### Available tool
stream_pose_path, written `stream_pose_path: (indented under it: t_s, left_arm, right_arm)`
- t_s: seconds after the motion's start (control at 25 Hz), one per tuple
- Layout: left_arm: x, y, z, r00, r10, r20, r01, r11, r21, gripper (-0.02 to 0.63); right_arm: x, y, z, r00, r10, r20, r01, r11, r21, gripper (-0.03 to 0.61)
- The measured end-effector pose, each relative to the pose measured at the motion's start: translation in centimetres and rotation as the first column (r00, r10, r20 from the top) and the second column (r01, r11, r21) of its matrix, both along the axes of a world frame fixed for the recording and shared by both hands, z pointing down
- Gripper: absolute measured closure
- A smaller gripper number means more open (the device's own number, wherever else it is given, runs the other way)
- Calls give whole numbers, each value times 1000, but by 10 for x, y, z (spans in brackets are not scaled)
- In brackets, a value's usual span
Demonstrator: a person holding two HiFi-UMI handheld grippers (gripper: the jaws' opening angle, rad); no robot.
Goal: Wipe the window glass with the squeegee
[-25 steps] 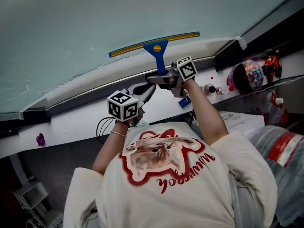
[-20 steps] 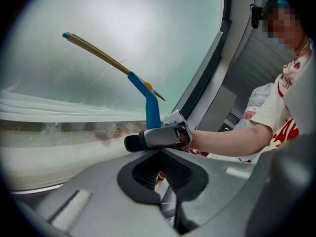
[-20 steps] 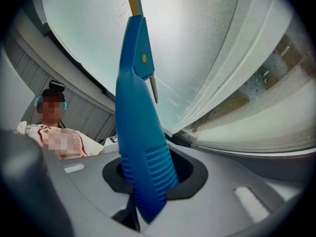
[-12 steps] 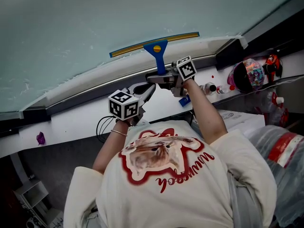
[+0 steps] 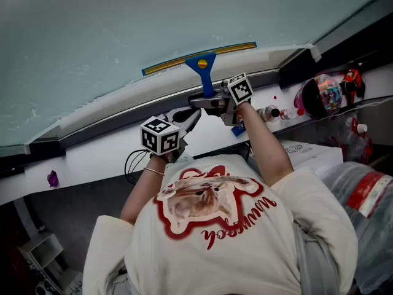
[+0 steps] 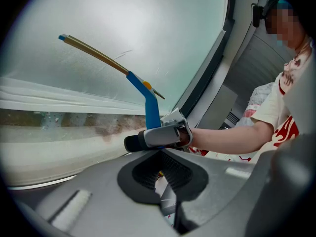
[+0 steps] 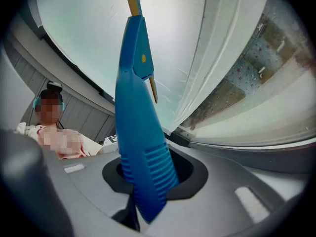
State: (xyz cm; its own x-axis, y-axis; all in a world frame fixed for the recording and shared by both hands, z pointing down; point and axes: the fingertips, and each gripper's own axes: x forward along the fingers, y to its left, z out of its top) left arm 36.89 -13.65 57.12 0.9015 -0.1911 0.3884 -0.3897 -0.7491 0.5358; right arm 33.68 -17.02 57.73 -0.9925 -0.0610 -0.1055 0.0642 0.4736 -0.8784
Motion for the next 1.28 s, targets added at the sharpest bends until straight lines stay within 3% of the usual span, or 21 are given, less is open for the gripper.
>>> stream_pose_path:
  t_s: [1.28]
  left_arm:
    - [-2, 5, 20, 999, 19, 32, -18, 999, -35, 612]
  right_arm:
    - [-3, 5, 22, 1000, -8, 4, 9, 998, -61, 462]
